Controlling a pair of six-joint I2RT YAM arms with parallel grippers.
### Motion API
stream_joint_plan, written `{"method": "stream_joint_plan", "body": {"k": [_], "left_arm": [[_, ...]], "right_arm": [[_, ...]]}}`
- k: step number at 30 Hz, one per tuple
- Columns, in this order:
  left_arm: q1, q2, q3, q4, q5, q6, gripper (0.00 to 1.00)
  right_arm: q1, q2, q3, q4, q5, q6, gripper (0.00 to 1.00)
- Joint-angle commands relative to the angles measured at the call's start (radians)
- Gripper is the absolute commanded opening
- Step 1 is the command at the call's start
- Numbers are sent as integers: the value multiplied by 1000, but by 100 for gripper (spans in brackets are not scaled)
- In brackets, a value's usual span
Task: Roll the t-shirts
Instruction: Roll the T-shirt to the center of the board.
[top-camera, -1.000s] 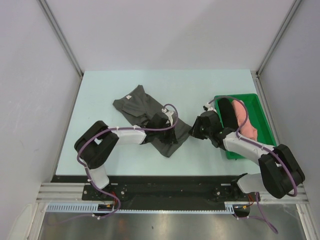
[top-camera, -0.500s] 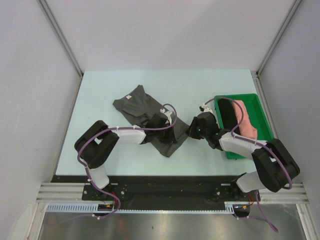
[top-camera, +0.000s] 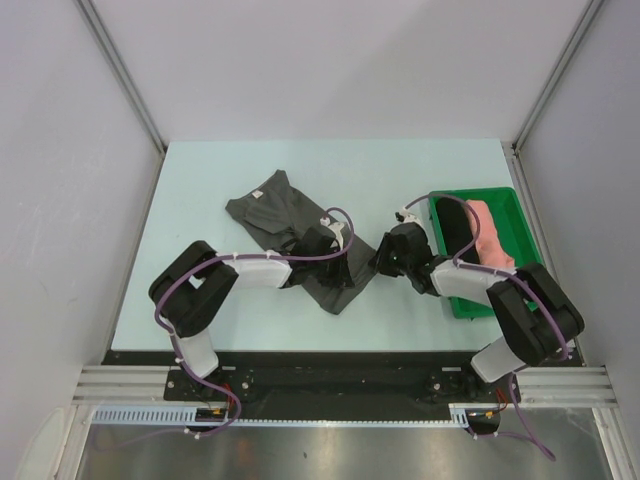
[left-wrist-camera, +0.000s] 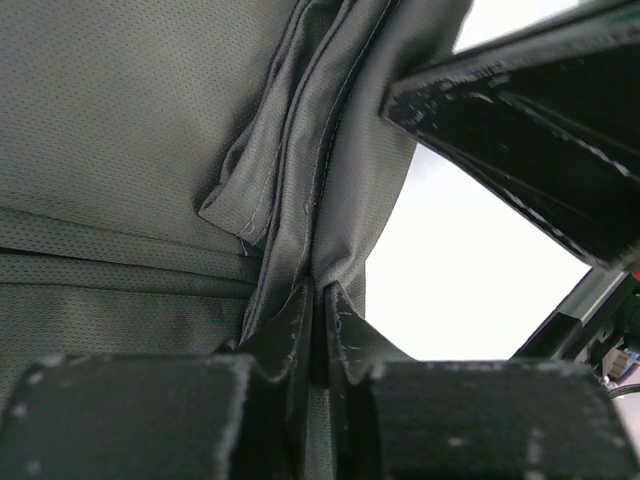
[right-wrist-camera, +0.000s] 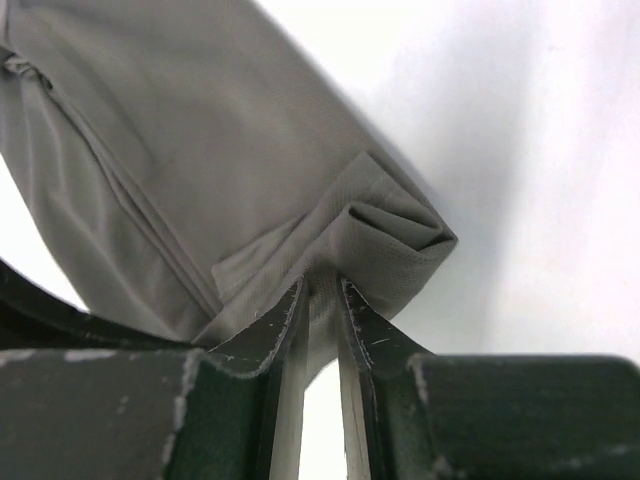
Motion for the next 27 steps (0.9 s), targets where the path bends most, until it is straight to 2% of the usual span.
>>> {"method": "stream_joint_plan", "body": {"k": [1,4,11,27], "left_arm": [[8,-13,9,-24,-20,33,16],[8,-28,10,-23,-20,46,27],[6,-90,21,-55,-20,92,42],[-95,-235,-49,-202,-133,131,58]], "right_arm": [[-8,48,59,52,1,-19,21],[-10,76,76,46,-2,-17,20],[-11,127,122,6,-2,-20,19],[-14,154,148,-28,-4,-23,18]]}}
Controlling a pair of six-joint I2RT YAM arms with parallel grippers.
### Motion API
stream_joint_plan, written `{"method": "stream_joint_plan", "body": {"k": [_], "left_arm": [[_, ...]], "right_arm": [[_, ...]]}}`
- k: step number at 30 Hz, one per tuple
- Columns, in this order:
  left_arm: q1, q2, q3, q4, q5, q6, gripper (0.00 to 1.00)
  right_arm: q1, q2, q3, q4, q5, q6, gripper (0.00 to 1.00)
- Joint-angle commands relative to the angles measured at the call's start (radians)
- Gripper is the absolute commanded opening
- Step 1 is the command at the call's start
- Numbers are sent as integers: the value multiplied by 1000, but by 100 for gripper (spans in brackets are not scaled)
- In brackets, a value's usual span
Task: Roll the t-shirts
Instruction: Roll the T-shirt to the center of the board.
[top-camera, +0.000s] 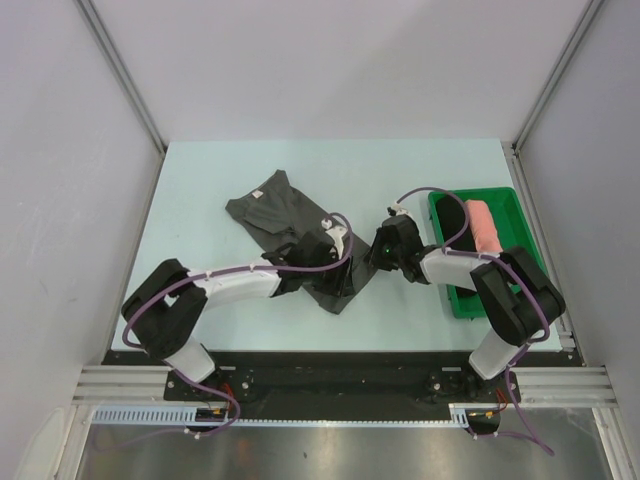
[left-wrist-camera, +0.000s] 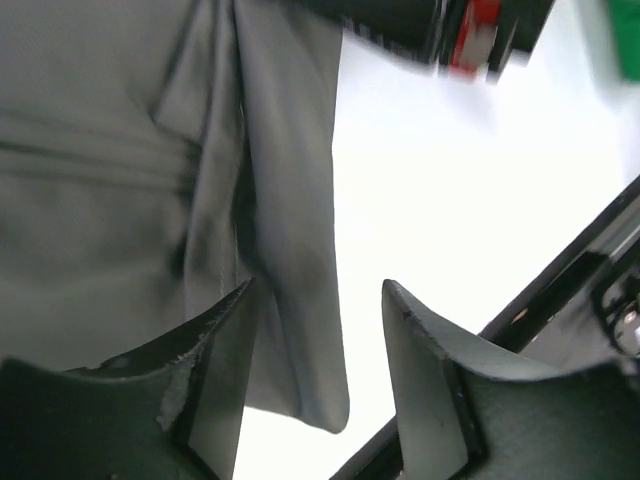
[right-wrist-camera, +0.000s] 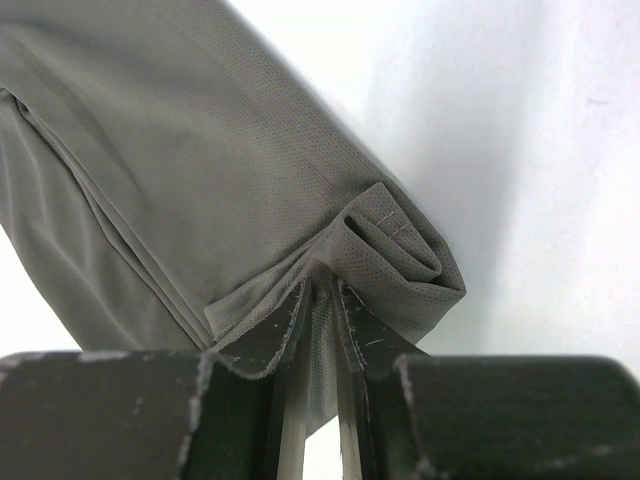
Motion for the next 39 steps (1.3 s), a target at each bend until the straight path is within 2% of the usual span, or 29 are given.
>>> {"method": "stream_joint_plan", "body": {"k": [1,4,10,18,26,27,30,35,39], "left_arm": [[-40,-49,-18,-55,-62,18,59],[-69,-52,-12,-90,-113,24,63],[-102,-64,-16,-108,-142,20,63],[-122,-92,-38,-118,-176,15,56],[-126,-101,-61,-98,-176,23,32],[-125,-92,-62,-96,-176,23,24],[-115,-90,-79,-76,-176,12,9],[-73,-86,-119,-33,-140,-12,1],[-51,-58,-130,-12,-120,-17,0]], "right_arm": [[-6,12,32,-4,12,-13,18],[-6,14,32,-3,12,-10,18],[-9,19,35,-6,12,-10,17],[-15,31,41,-6,12,-7,17],[-21,34,45,-9,10,-7,16],[-25,34,45,-9,12,-9,17],[-29,31,48,-13,12,-9,17],[-41,28,48,-19,-27,-15,17],[-44,19,49,-19,-34,-16,17]]}}
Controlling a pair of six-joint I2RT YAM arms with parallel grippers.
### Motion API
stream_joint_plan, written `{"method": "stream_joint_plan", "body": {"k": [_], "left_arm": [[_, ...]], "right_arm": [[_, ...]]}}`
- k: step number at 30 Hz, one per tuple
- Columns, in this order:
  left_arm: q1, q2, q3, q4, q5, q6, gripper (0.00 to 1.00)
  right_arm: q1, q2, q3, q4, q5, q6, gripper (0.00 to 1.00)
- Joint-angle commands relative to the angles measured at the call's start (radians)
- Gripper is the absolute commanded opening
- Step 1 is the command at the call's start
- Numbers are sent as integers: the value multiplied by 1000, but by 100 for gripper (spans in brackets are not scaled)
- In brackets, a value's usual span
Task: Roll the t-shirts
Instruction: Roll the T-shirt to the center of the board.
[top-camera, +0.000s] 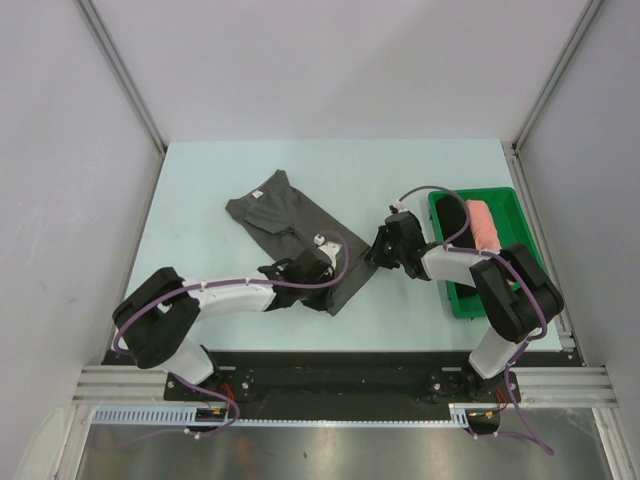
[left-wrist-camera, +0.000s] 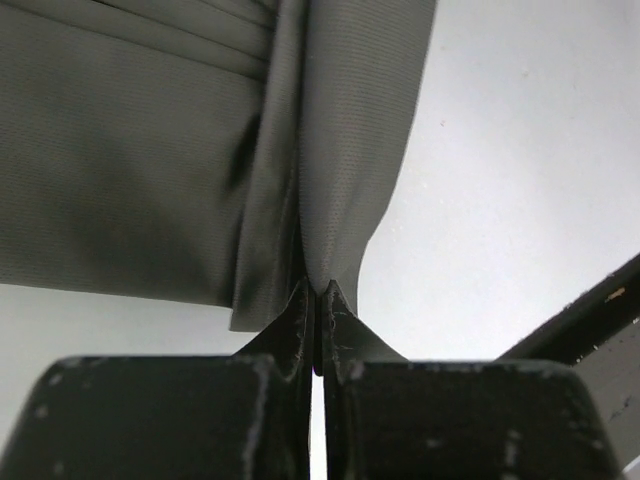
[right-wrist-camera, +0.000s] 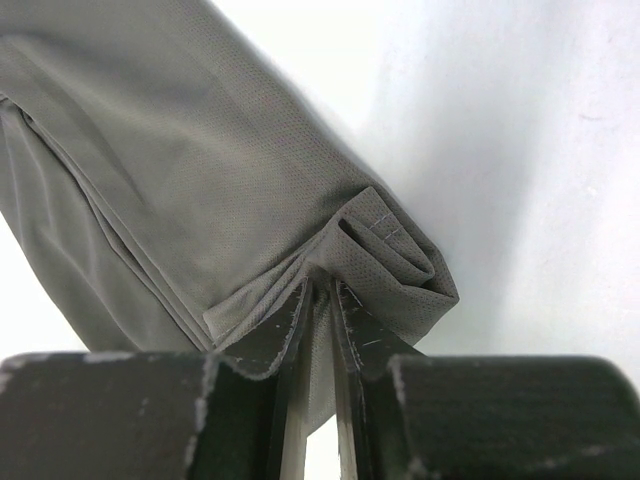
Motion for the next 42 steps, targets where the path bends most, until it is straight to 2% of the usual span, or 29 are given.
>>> {"method": "stream_joint_plan", "body": {"k": [1,10,16,27,33,34,38,42], "left_arm": [[26,12,-16,56,48,-28,0],[66,23,-59,129,180,-78,0],[80,40,-104,251,321,-155,0],[123,41,-127,283,367,-175,0],[147,9,-136,266,356,-169,17],[149,-3,-136,245,332,-163,26],[149,-64,-112,176,270,-115,34],[147,-101,-73,117,237,-83,46]], "right_arm": [[-14,-5,30,-8,14,-17,18],[-11,-64,32,-14,29,-38,24],[-8,-78,32,-10,41,-43,25],[-19,7,60,-11,44,-47,24],[-17,49,92,-65,81,-47,24],[-17,50,95,-70,84,-44,23],[-17,64,107,-94,92,-44,23],[-19,72,113,-108,98,-41,22]]}}
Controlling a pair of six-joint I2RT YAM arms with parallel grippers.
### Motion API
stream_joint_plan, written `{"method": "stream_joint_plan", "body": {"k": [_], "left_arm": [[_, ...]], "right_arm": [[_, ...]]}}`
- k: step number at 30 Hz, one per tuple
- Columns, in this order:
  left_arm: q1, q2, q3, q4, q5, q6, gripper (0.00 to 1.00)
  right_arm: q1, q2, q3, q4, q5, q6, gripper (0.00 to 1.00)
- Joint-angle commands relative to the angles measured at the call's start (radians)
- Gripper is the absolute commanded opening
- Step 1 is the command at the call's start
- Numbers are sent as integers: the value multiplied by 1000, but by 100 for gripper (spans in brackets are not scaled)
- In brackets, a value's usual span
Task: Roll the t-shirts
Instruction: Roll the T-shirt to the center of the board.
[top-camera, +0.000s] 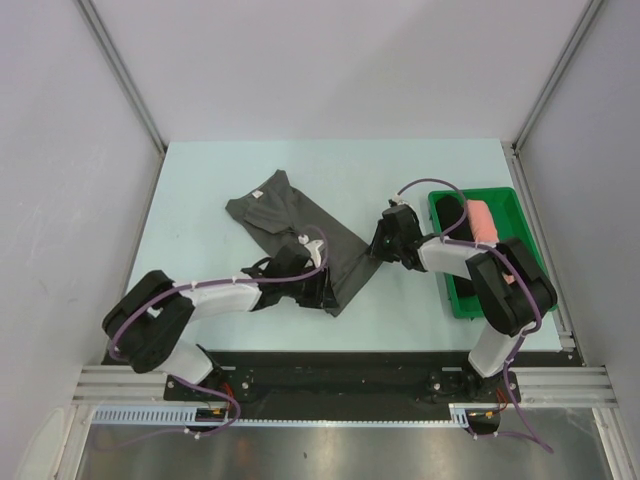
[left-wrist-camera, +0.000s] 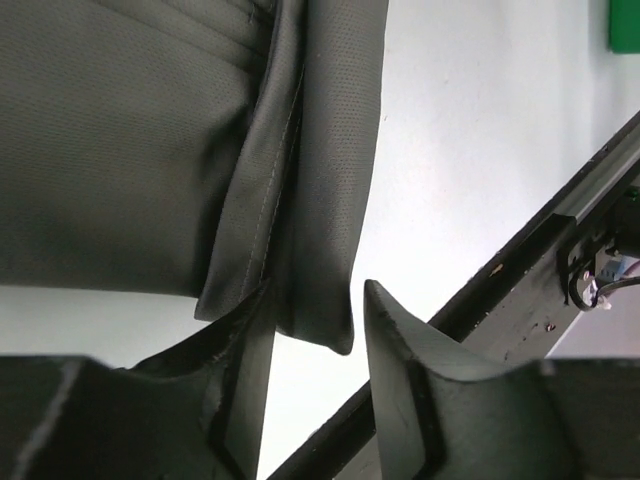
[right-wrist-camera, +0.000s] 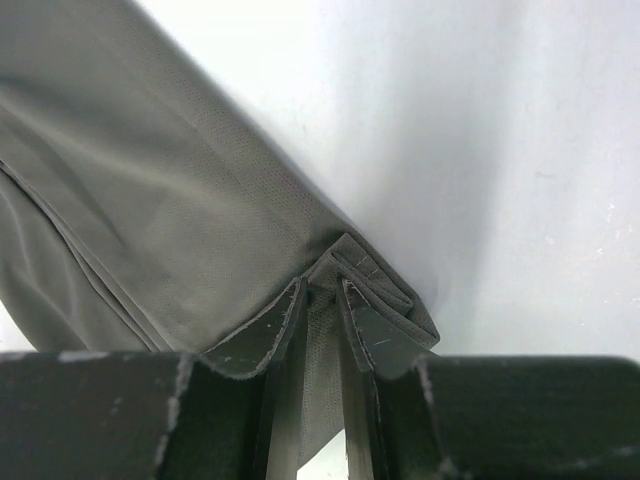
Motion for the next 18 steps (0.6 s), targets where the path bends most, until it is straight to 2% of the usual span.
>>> {"method": "stream_joint_plan", "body": {"k": [1,6,8,9,12,18], "left_arm": [[4,-73,57,-86,-61,60,49],[-28,-110,111,-164,-136,118,52],[-49,-112,126,-186,-188,137,56],[-78,-107,138,-207,-208,143,61],[-143,-83,166,-264,-313,166,66],[-247,-41,189,-289,-455,163,66]], "right_arm": [[-4,24,32,-40,45,-9,22],[-3,31,39,-41,40,-9,22],[-3,31,41,-43,40,-9,22],[-3,33,42,-44,37,-8,22],[-4,34,45,-43,36,-8,22],[-1,39,50,-46,36,-8,22]]}}
